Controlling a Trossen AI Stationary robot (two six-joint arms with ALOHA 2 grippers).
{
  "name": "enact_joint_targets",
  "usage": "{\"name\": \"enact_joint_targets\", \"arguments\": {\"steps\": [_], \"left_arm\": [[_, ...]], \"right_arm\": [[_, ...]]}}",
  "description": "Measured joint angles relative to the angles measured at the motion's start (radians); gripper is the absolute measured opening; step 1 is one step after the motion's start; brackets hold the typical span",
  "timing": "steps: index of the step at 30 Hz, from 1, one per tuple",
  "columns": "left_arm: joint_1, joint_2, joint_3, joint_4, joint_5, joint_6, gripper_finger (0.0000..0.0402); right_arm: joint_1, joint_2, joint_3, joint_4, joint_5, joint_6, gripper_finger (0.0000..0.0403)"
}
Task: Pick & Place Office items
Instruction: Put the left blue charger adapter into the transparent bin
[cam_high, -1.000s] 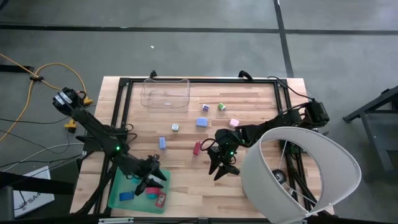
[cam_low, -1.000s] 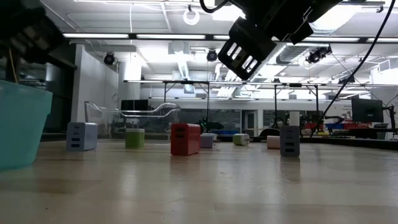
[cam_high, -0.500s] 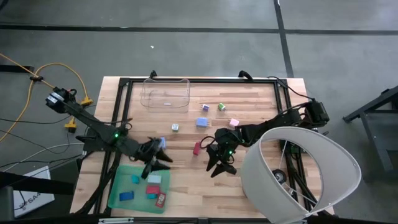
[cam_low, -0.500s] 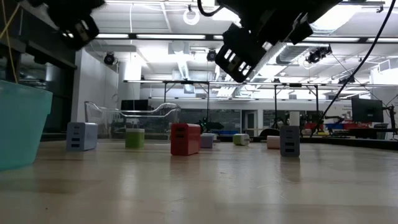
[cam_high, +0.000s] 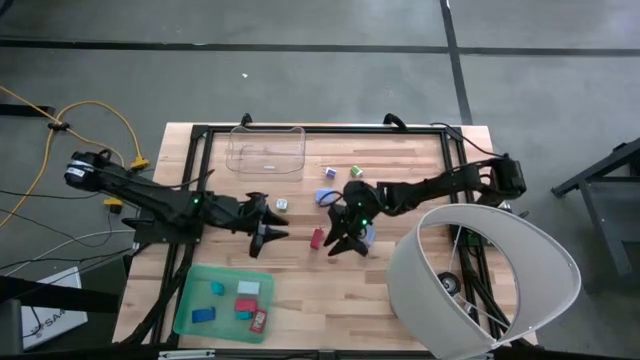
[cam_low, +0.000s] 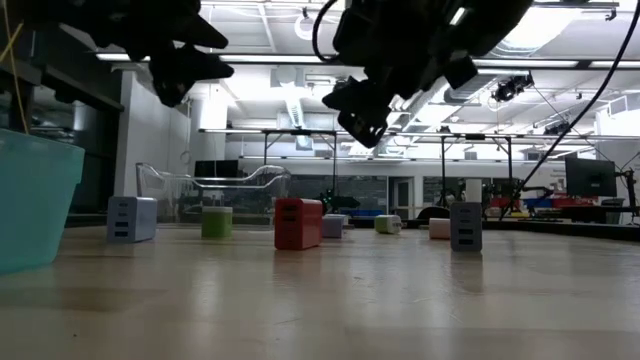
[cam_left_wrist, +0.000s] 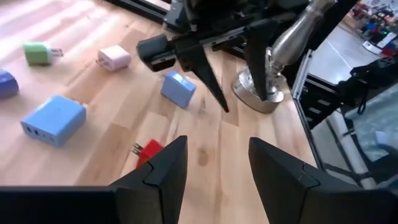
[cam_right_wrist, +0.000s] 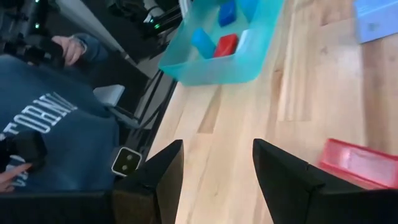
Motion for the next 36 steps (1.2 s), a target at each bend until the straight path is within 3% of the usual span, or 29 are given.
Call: {"name": "enact_joint_targets", "arguments": {"steps": [10,16,22,28,32,36], "left_arm": [[0.056,-0.043,0.000,-0.052,0.000,0.016,0.0166],[0.063,-0.079,0.000,-0.161,-0.063,0.016,0.0166],[0.063,-0.189,-0.001,-0.292,-0.143,0.089,0.0166],[0.058,-0.285,-0.001,-0.296,-0.145,0.062,0.0166],[0.054,-0.295,-0.001,-0.308,-0.144,0.060,0.0166],[0.054,-0.278,-0.001,-0.310,-0.144,0.060,0.0166]], "right_arm": [[-0.069,0.000,0.000,0.000,-0.067,-0.065,0.0180],[-0.102,0.000,0.000,-0.023,-0.078,-0.130,0.0180],[-0.153,-0.007,0.000,-0.106,-0.087,-0.206,0.0180],[-0.238,-0.007,0.000,-0.196,-0.156,-0.220,0.0180],[-0.310,-0.033,-0.001,-0.289,-0.147,-0.239,0.0180],[-0.384,-0.088,-0.001,-0.432,-0.066,-0.311,0.0180]]}}
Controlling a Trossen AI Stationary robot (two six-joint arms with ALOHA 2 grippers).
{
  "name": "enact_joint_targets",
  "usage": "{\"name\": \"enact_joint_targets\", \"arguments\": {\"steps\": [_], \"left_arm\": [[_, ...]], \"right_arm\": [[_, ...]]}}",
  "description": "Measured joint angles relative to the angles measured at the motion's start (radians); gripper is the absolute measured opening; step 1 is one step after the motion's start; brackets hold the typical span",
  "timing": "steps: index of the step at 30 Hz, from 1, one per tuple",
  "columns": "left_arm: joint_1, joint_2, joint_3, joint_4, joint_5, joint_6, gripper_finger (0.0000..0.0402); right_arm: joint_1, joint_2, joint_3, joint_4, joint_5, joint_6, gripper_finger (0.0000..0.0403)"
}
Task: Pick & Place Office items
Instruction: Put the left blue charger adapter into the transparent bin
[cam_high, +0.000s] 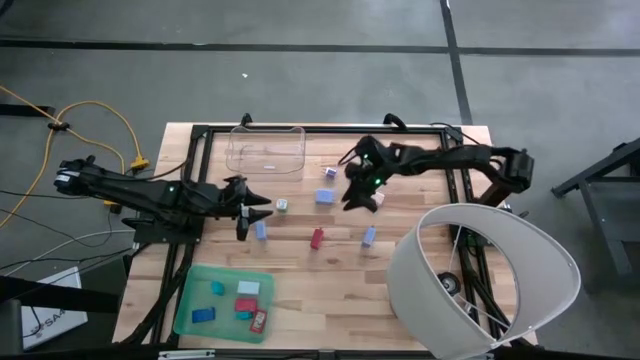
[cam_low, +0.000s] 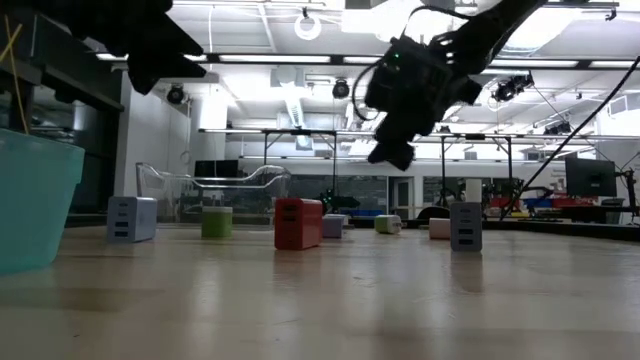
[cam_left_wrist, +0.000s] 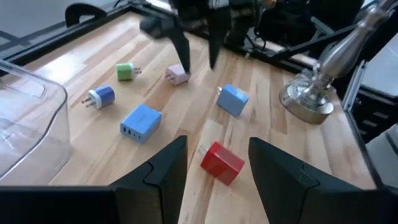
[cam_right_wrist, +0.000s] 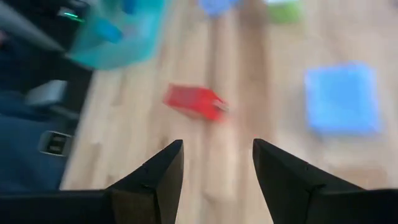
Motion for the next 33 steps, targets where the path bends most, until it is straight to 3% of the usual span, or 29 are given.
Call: {"name": "enact_joint_targets", "arguments": {"steps": [7,15,19,24,33], "left_arm": [[0.000,0.041,0.000,0.001,0.003,-0.003,0.0166],[0.000,0.084,0.000,0.005,0.003,-0.003,0.0166],[0.000,0.089,0.000,0.005,0.003,-0.014,0.0166],[0.000,0.089,0.000,0.010,0.006,-0.019,0.0166],[0.000,0.089,0.000,0.009,0.006,-0.021,0.0166]], "right_arm": [[-0.102,-0.131,0.002,-0.165,0.178,-0.065,0.0180],[-0.146,-0.181,0.002,-0.339,0.592,-0.061,0.0180],[-0.160,-0.179,0.001,-0.396,0.745,-0.063,0.0180],[-0.160,-0.176,0.001,-0.438,0.811,-0.065,0.0180],[-0.159,-0.176,0.001,-0.447,0.805,-0.065,0.0180]]}}
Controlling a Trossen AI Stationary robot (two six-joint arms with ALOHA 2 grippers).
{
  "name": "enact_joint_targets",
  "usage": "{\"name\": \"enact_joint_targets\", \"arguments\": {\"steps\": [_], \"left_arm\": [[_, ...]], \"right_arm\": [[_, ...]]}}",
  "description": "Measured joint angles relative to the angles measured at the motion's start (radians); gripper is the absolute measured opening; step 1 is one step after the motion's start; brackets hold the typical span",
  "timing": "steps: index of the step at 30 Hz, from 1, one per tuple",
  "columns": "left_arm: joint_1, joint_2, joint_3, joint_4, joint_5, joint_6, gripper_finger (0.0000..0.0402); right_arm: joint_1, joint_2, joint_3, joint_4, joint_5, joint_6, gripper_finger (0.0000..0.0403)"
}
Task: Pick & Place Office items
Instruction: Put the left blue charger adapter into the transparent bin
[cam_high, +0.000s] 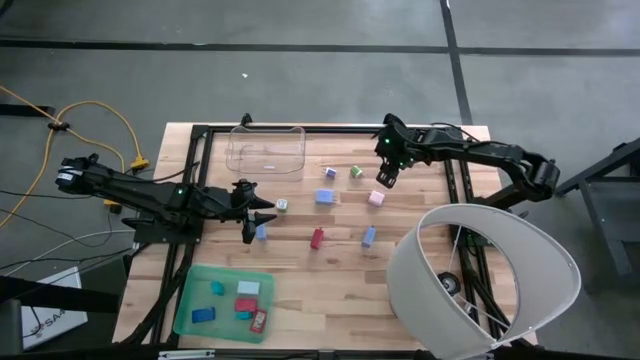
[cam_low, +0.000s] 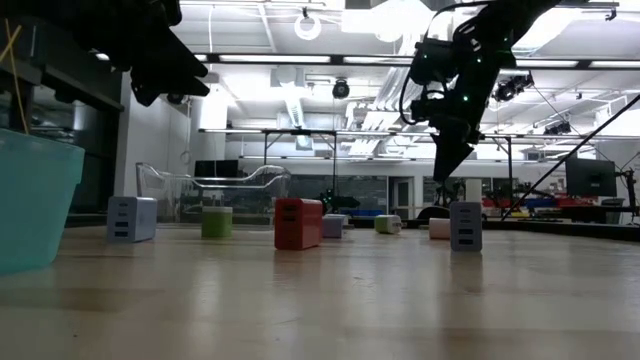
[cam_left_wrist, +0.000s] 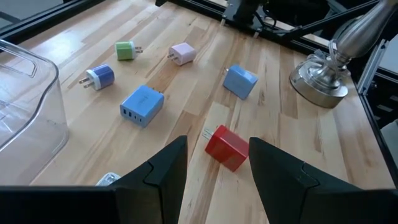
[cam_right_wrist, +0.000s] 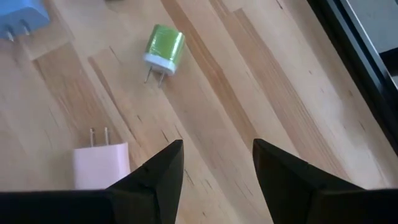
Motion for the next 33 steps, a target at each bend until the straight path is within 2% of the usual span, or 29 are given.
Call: {"name": "enact_joint_targets", "arguments": {"steps": [11,24,28,33], "left_arm": [[0.000,0.000,0.000,0.000,0.000,0.000,0.0166],[0.010,0.000,0.000,-0.005,-0.001,-0.008,0.0166],[0.008,0.000,0.001,-0.066,-0.036,-0.089,0.0165],[-0.011,0.000,0.002,-0.202,-0.065,-0.264,0.0165]], "right_arm": [[0.000,0.000,0.000,0.025,-0.002,0.000,0.0180],[0.000,0.000,0.000,0.251,-0.001,0.000,0.0180],[0.000,0.000,0.000,0.326,-0.001,0.000,0.0180],[0.000,0.000,0.000,0.405,-0.001,0.000,0.0180]]}}
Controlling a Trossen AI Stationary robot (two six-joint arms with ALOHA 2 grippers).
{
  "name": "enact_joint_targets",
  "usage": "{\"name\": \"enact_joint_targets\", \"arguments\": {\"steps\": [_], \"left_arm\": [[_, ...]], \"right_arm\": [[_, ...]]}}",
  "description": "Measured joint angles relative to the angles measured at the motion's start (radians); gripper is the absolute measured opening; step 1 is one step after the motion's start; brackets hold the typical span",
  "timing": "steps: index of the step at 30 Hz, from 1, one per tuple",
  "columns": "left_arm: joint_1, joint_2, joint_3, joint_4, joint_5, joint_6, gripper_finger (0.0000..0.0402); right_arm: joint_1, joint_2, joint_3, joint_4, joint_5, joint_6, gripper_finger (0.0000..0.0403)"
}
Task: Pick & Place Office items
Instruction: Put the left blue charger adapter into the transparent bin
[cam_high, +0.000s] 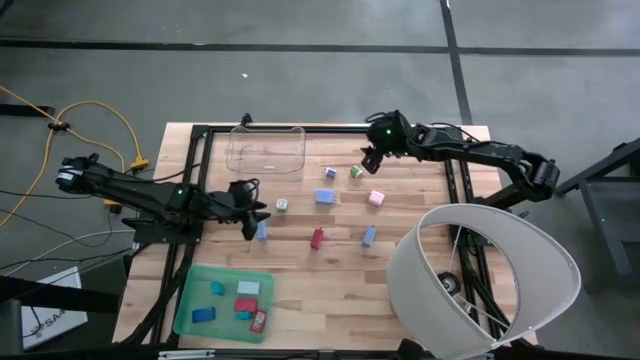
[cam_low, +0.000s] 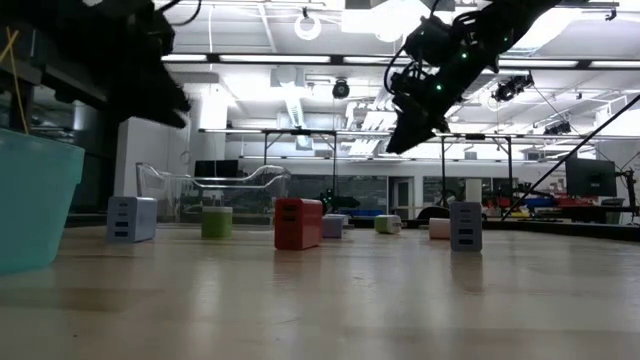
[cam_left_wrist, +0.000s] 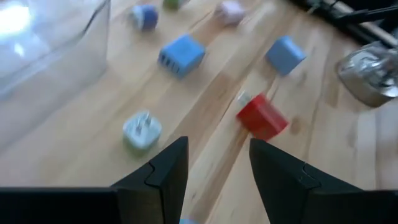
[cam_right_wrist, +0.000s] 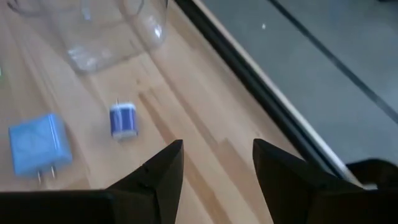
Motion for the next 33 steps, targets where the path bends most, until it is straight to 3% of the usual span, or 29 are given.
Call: {"name": "enact_joint_targets", "arguments": {"steps": [4,10,19,25,33], "left_arm": [[-0.007,-0.001,0.038,-0.153,-0.001,-0.131,0.0165],[0.036,0.016,0.206,-0.483,-0.005,-0.257,0.0165],[0.064,0.288,0.393,-0.756,0.180,-0.477,0.0165],[0.054,0.438,0.441,-0.782,0.252,-0.666,0.0165],[0.026,0.492,0.442,-0.723,0.273,-0.909,0.0165]], "right_arm": [[0.000,0.000,0.000,0.044,0.000,0.000,0.0180],[0.000,0.000,0.000,0.059,0.000,0.000,0.0180],[0.000,0.000,0.000,0.062,0.000,0.000,0.0180],[0.000,0.000,0.000,0.063,0.000,0.000,0.0180],[0.000,0.000,0.000,0.064,0.000,0.000,0.0180]]}}
